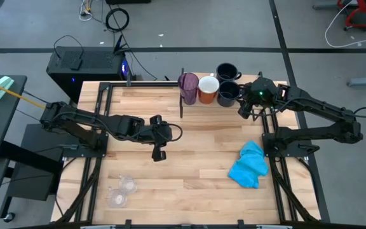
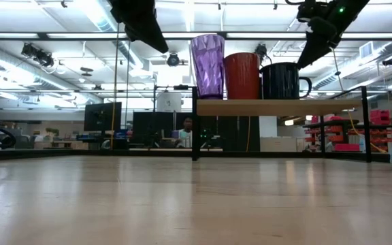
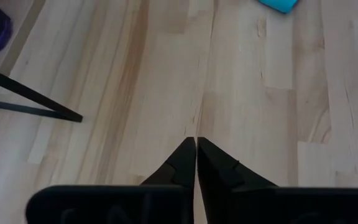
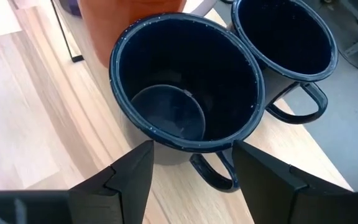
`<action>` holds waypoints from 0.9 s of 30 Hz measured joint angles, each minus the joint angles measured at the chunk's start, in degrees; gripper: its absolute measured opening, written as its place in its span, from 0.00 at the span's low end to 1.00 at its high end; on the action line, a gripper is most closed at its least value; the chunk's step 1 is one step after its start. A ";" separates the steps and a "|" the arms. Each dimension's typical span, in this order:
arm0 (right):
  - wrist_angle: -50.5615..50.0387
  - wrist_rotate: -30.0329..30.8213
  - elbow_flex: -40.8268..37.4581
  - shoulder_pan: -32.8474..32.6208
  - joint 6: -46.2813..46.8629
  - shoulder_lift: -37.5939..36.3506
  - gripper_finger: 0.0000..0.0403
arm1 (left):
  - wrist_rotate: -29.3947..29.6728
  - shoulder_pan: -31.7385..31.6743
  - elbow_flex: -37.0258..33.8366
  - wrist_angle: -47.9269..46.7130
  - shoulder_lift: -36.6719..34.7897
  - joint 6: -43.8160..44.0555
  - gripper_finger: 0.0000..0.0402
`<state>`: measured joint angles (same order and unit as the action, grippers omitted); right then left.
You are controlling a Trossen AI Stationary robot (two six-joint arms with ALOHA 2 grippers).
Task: Stack small to large cups/mugs on shelf
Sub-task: Put the black mug on the shelf, then adjust the cup on the shelf
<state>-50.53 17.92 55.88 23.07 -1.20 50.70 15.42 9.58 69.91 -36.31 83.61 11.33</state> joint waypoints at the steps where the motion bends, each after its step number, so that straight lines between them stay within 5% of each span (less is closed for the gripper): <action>1: -0.20 -0.02 0.00 0.00 -0.09 -0.08 0.56 | 0.00 0.00 0.00 0.04 0.00 0.00 0.06; 10: -3.40 -0.01 2.72 0.00 -0.65 -1.83 0.56 | 0.30 -0.15 0.00 0.06 0.00 -0.48 0.04; 20: -6.82 -6.40 3.34 -1.15 2.00 -3.39 0.56 | 13.30 -0.24 0.00 0.00 0.00 -2.94 0.08; 27: -6.89 -6.29 3.02 -6.82 5.88 -4.07 0.56 | 14.16 -4.59 0.00 0.00 0.00 -5.12 0.09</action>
<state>-57.42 11.63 58.89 16.25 4.68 46.63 29.58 5.00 69.91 -36.32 83.61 6.22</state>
